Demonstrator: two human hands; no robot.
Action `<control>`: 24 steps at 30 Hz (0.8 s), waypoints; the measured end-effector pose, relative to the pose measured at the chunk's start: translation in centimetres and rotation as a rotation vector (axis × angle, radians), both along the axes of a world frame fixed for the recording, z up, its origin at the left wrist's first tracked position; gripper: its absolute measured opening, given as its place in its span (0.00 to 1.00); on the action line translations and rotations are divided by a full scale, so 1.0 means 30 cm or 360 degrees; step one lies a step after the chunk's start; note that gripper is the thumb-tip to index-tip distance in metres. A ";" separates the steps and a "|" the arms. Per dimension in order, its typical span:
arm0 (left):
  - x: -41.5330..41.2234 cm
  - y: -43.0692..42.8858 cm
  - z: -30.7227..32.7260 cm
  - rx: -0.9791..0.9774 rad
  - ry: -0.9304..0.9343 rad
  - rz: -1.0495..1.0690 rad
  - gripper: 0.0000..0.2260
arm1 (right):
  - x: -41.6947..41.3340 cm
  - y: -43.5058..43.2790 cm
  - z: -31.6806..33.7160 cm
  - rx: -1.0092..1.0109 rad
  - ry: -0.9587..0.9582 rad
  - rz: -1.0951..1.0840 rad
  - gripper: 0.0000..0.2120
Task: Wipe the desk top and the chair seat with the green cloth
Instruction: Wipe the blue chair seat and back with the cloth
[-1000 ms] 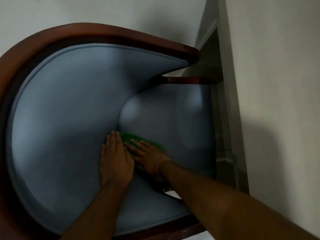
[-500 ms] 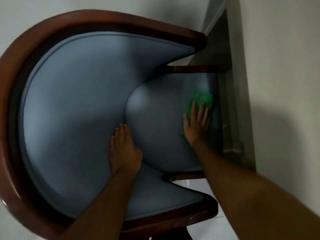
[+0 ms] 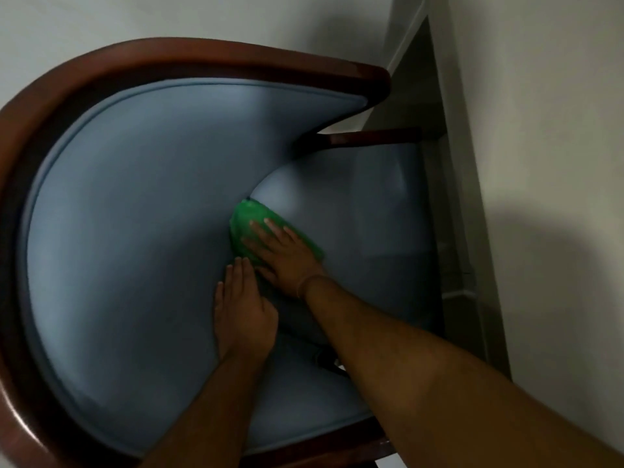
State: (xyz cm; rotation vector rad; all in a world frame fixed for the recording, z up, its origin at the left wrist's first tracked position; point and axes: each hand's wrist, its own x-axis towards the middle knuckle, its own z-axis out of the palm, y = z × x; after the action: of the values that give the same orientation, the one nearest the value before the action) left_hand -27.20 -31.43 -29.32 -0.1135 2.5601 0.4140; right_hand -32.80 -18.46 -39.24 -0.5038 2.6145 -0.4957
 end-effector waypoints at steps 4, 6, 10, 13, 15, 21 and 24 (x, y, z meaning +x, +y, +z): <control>0.003 -0.011 0.005 0.0066 0.0058 0.0053 0.33 | -0.179 0.065 0.002 0.0061 0.0039 -0.0445 0.30; 0.002 -0.010 0.006 0.0110 0.0085 0.0081 0.33 | -0.234 0.161 0.007 0.0130 0.0102 -0.0602 0.30; 0.004 -0.011 0.009 0.0142 0.0088 0.0074 0.33 | -0.164 0.403 0.006 0.0181 0.0144 -0.1369 0.27; 0.009 -0.003 0.008 0.0159 0.0097 -0.0013 0.33 | 0.018 0.446 0.025 -0.0007 0.0065 -0.1691 0.29; 0.022 0.006 0.029 0.0177 0.0110 -0.0089 0.33 | 0.140 0.412 0.056 -0.0054 -0.0015 -0.1731 0.31; 0.110 -0.005 0.204 0.0158 0.0203 -0.0447 0.38 | 0.320 0.250 0.262 -0.0245 -0.0375 -0.1880 0.21; 0.066 0.006 0.419 0.0086 0.0159 -0.0688 0.34 | 0.312 0.211 0.504 -0.0525 -0.0241 -0.1799 0.23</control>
State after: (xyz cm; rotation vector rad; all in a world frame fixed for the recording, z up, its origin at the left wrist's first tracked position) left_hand -25.22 -31.26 -16.74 0.4832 2.5714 0.3252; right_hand -23.42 -12.12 -24.11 0.9654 2.4378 -1.2317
